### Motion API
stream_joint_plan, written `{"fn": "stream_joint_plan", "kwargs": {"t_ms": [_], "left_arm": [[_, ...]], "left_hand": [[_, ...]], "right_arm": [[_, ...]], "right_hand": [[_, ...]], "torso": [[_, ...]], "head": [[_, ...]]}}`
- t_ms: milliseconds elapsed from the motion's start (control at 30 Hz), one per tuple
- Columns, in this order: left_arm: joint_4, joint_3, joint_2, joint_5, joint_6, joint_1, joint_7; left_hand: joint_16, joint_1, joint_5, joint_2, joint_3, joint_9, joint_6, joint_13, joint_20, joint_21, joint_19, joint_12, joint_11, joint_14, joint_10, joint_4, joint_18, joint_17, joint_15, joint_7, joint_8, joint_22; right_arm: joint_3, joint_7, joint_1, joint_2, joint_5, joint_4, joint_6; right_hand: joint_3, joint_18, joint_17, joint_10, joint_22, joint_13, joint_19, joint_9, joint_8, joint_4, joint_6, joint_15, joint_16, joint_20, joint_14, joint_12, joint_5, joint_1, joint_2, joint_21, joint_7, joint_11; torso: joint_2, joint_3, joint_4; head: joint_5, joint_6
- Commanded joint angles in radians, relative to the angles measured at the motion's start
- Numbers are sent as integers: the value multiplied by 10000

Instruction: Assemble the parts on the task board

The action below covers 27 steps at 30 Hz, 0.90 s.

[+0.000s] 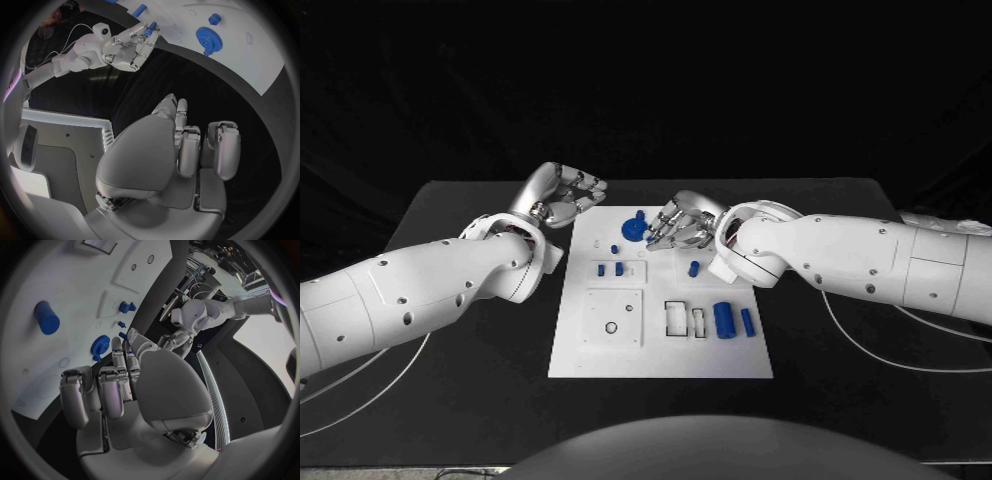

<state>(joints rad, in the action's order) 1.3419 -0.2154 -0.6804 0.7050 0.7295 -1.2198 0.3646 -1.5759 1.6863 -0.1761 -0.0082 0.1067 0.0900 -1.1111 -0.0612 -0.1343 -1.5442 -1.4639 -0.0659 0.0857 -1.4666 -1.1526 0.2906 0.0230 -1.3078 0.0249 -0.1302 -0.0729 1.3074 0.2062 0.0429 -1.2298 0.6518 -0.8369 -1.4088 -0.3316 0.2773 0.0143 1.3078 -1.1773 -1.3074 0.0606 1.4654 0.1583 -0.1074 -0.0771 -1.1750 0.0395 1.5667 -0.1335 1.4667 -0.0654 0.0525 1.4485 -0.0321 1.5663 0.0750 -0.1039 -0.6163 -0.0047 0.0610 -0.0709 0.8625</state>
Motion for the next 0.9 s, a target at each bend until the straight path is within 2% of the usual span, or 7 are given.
{"fn": "stream_joint_plan", "kwargs": {"t_ms": [33, 233, 433, 900], "left_arm": [[16, 9, 16, 43, -148, -12, 35], [-5, 9, 15, 43, -153, -12, 33], [-38, 7, 33, 54, -170, -10, 41], [-132, 4, 74, 180, -188, -4, 56]], "left_hand": [[51, 27, 30, 28, 59, 15, -60, 2, 70, -28, -890, 28, -20, -1042, -69, 18, -167, -2630, -46, 8, -9, 2553], [51, 27, 30, 28, 59, 15, -60, 2, 70, -28, -890, 28, -20, -1042, -69, 18, -167, -2630, -46, 8, -9, 2553], [51, 27, 30, 28, 59, 15, -60, 2, 70, -28, -890, 28, -20, -1042, -69, 18, -167, -2630, -46, 8, -9, 2553], [51, 28, 31, 27, 68, 15, -60, 3, 72, -24, -887, 30, -20, -1042, -70, 18, -166, -2630, -46, 8, -6, 2551]], "right_arm": [[3, -224, 39, 80, 1946, -134, 465], [6, -153, 161, 283, 3468, -481, 588], [12, -13, 301, 384, 4077, -781, 495], [29, 79, 384, 188, 4117, -1109, -12]], "right_hand": [[-5, -143, 2630, 80, -2634, -12, 1054, 763, -18, -8, -48, 57, 41, -98, 1041, 61, 25, -11, 98, 45, -99, -17], [-28, -143, 2630, 93, -2634, -8, 1054, 792, -23, -16, -44, 45, 41, -103, 1041, 52, 25, -26, 94, 45, -110, 2], [-43, -143, 2630, 91, -2634, -5, 1054, 816, -28, -24, -43, 33, 41, -104, 1041, 44, 27, -36, 99, 45, -121, 17], [-73, -143, 2630, 88, -2634, -2, 1054, 856, -31, -44, -32, 13, 41, -103, 1041, 34, 27, -63, 106, 45, -141, 30]], "torso": [[3, -2, 4], [18, -5, -12], [18, 4, -14], [-8, -5, 11]], "head": [[19, 13], [59, 43], [72, 36], [-10, -29]]}}
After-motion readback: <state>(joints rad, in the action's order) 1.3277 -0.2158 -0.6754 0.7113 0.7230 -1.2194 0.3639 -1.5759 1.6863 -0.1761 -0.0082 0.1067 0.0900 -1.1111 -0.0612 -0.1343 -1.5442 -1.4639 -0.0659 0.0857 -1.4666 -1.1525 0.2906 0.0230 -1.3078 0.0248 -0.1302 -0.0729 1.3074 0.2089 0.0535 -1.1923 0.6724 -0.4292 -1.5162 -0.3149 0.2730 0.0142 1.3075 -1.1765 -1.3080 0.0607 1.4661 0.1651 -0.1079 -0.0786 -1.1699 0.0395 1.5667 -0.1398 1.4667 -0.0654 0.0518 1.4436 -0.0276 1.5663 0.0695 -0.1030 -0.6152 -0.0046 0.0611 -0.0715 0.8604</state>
